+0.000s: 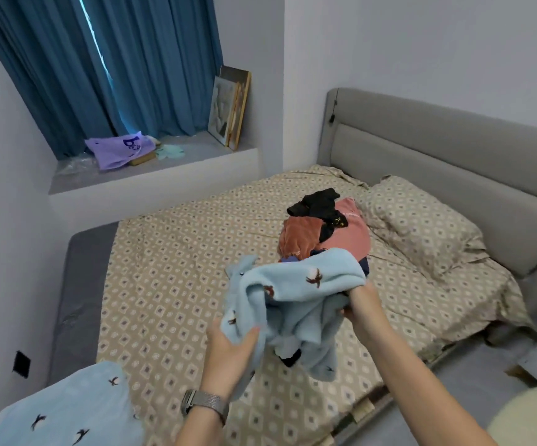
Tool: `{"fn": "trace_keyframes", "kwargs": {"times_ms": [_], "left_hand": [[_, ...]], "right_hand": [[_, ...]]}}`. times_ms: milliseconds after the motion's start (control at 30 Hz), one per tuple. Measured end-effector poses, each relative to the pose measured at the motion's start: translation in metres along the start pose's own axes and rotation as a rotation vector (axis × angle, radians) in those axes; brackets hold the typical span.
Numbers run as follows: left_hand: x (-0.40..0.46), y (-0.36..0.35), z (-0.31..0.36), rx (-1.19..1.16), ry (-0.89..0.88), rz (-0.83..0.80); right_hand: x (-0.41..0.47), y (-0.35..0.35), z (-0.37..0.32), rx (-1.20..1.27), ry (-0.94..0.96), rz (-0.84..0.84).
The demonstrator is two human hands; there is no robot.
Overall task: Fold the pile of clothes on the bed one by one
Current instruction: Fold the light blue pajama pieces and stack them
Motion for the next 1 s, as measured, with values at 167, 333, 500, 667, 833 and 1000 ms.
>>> {"fn": "trace_keyframes", "kwargs": {"times_ms": [167,333,500,667,833,1000], "left_hand": [[-0.012,-0.093,0.056,0.227,-0.362,-0.197],[0.004,-0.167,0.082,0.082,-0.252,-0.171],[0.018,-0.235,0.153,0.071,-0.287,0.035],[0.016,-0.317,0.191,-0.34,-0.073,-0.059],[0.022,-0.359,0.241,-0.644,-0.033,-0.155],[0.073,-0.387,0.263,-0.702,0.041,-0.266]], "right_hand": [[-0.034,0.025,-0.08,0.097,0.164,-0.225],[-0.052,0.045,-0.115,-0.04,0.473,-0.646],[0.045,0.151,-0.118,-0.07,0.407,-0.52],[0.119,0.242,-0.063,-0.541,0.196,-0.553],[0.169,0.26,-0.033,-0.479,0.121,-0.486],[0.233,0.284,-0.084,-0.346,0.136,-0.133]]}}
Point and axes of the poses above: each hand's wrist, its own x-axis towards the middle knuckle, its own y-axis out of the back of the hand, z = x × y, the point moved 5 cm from there along x, towards the middle knuckle, and after that the axes turned 7 degrees about x, right-handed, at the moved point
